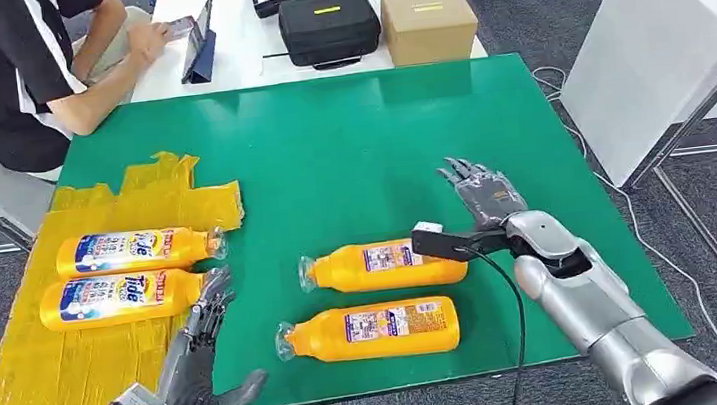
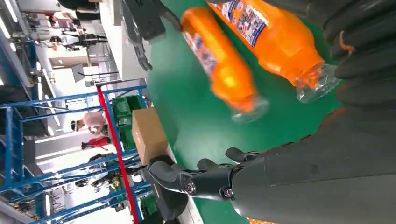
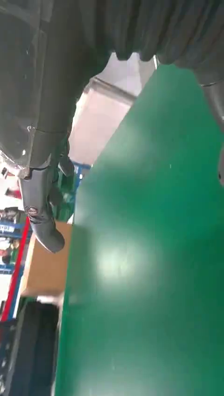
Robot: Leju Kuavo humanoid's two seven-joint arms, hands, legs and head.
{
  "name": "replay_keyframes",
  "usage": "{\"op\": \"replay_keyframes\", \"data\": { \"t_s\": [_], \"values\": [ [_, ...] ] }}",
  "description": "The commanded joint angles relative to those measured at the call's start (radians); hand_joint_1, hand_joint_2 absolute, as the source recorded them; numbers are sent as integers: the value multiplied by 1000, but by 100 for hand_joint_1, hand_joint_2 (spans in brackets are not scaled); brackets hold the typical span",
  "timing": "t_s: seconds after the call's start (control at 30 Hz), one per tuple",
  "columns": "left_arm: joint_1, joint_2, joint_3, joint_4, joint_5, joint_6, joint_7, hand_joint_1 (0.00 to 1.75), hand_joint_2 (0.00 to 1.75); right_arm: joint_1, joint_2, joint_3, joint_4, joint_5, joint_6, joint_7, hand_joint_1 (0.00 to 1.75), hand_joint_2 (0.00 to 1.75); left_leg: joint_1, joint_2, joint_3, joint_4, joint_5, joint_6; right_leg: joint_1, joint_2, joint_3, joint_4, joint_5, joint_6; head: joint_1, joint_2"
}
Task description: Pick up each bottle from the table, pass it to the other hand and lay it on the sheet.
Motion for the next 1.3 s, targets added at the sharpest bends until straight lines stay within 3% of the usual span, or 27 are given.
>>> {"op": "replay_keyframes", "data": {
  "t_s": [0.03, 0.27, 0.5, 0.63, 0.7, 1.2, 1.3],
  "values": [
    [-73, -5, -35, 138, -15, 14, 17, 0, 175, 63, -86, 58, 43, -29, 9, 12, 0, 175, 1, -4, 5, -2, 0, -3, 1, -5, 7, -4, -1, 0, 0, 0],
    [-109, -24, -23, 185, -15, 6, 17, 0, 175, 77, -111, 74, -1, -74, -11, -8, 0, 175, 0, -1, 4, -1, -1, -3, 1, -2, 6, -2, -1, -1, 0, 0],
    [-119, -19, -10, 214, -17, 18, 17, 0, 175, 116, -88, 102, -162, -86, -53, -13, 0, 175, 0, 1, 3, -1, -1, -3, 0, 1, 3, -1, 0, -1, 0, 0],
    [-90, -13, -5, 204, -12, 37, 6, 0, 175, 147, -71, 79, -279, 24, -194, 23, 0, 175, 0, 2, 2, -1, -1, -2, 0, 1, 2, -1, 0, -1, 0, 0],
    [-79, -19, -1, 195, -12, 43, 4, 0, 175, 182, -72, 51, -372, 170, -286, 89, 0, 175, 0, 2, 1, -1, -1, -2, 1, 2, 1, 0, 0, -1, 0, 0],
    [-78, -20, -2, 192, -13, 44, 4, 0, 175, 198, -78, 42, -406, 179, -267, 102, 0, 175, 0, 1, 2, -1, -1, -3, 1, 1, 3, -1, -1, -1, 0, 0],
    [-80, -29, 3, 201, -13, 54, 12, 0, 175, 233, -66, 0, -497, 490, -387, 219, 0, 175, 0, 1, 3, -1, -2, -3, 1, 1, 4, -1, -1, -1, 0, 0]
  ]
}}
